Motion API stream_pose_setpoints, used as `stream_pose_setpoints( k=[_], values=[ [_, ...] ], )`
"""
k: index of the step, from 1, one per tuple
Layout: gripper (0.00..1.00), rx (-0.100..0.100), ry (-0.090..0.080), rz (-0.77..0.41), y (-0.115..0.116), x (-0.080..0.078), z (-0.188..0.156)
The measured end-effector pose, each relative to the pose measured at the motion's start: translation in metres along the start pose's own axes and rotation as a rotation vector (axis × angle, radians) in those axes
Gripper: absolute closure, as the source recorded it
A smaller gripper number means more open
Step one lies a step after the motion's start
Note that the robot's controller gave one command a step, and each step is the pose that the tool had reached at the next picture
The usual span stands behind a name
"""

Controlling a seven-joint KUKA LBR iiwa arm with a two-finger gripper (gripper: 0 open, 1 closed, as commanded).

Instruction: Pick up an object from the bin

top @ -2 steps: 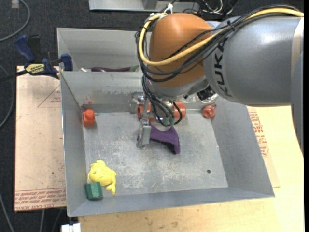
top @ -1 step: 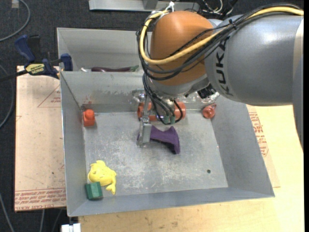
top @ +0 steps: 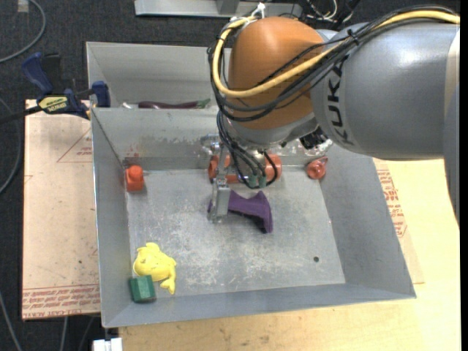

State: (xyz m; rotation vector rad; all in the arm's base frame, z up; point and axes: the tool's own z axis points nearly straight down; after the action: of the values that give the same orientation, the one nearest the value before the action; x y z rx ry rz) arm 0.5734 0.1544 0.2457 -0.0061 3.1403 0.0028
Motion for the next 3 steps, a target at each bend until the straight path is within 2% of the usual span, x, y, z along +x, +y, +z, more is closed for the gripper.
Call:
stream_pose_setpoints(
  k=[1,2,3],
  values=[
    [0.0,0.004,-0.001,-0.096,-0.039,-0.025,0.021],
    [0.0,-0.003,-0.001,-0.177,-0.022,0.003,0.02],
    [0.0,0.0,-0.006,0.03,-0.057,0.007,0.047]
  ],
)
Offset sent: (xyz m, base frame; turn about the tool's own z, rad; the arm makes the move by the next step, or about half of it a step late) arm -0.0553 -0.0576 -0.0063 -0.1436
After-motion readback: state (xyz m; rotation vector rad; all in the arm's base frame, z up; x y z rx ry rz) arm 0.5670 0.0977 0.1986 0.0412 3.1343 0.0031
